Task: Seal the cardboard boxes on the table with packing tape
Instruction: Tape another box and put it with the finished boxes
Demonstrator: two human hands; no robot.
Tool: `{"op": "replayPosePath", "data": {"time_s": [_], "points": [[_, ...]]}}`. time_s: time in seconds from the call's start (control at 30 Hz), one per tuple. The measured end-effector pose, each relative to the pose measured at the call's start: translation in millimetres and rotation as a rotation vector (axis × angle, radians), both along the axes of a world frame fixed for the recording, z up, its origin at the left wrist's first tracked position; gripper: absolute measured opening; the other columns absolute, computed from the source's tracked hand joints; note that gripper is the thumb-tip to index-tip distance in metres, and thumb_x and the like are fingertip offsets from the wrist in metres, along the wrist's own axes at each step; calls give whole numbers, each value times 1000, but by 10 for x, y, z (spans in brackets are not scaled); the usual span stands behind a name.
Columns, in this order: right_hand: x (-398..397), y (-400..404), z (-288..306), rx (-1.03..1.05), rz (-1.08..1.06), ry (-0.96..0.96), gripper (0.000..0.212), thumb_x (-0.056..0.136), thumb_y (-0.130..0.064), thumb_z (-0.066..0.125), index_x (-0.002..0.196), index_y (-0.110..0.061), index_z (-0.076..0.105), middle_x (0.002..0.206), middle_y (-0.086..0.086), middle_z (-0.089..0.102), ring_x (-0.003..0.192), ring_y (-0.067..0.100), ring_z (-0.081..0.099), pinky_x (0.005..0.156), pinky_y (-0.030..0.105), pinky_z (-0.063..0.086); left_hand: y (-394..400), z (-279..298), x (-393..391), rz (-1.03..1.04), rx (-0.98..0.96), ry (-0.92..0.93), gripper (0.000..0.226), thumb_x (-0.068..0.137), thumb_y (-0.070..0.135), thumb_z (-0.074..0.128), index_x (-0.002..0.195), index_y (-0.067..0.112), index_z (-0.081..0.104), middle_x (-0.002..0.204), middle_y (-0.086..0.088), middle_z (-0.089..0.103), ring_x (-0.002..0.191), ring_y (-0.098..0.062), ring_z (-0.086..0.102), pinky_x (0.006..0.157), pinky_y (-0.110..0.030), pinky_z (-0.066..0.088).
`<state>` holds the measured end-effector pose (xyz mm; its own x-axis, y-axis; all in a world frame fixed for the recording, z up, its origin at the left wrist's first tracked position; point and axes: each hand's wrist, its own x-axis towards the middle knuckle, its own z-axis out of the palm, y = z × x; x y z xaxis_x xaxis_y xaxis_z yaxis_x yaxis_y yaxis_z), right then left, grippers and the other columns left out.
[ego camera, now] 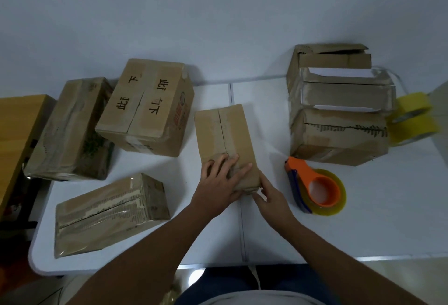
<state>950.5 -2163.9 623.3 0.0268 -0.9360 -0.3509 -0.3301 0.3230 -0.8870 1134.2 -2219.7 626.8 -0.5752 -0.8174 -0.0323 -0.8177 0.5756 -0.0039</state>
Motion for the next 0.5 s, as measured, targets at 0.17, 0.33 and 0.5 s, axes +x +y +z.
{"op": "replayPosePath", "data": {"time_s": [0.17, 0.33, 0.5], "points": [[-430, -206, 87, -78, 289, 301, 49, 94, -25, 64, 141, -24, 50, 121, -9, 64, 107, 7, 61, 93, 25, 50, -1, 26, -6, -5, 27, -16, 73, 90, 70, 37, 154, 37, 29, 150, -6, 42, 137, -31, 39, 104, -50, 35], [-477, -494, 253, -122, 536, 561, 19, 92, -32, 66, 105, -19, 66, 98, -4, 72, 89, 9, 65, 79, 35, 55, -15, 24, 2, -10, 22, 11, 75, 88, 66, 51, 154, 37, 29, 151, -6, 41, 137, -31, 39, 105, -51, 35], [-377, -544, 361, -129, 643, 765, 21, 96, -35, 56, 101, -16, 65, 95, 1, 68, 87, 18, 63, 68, 30, 45, 2, 23, -3, 5, 47, 8, 79, 87, 65, 55, 154, 38, 24, 152, -6, 39, 139, -31, 37, 105, -53, 37]]}}
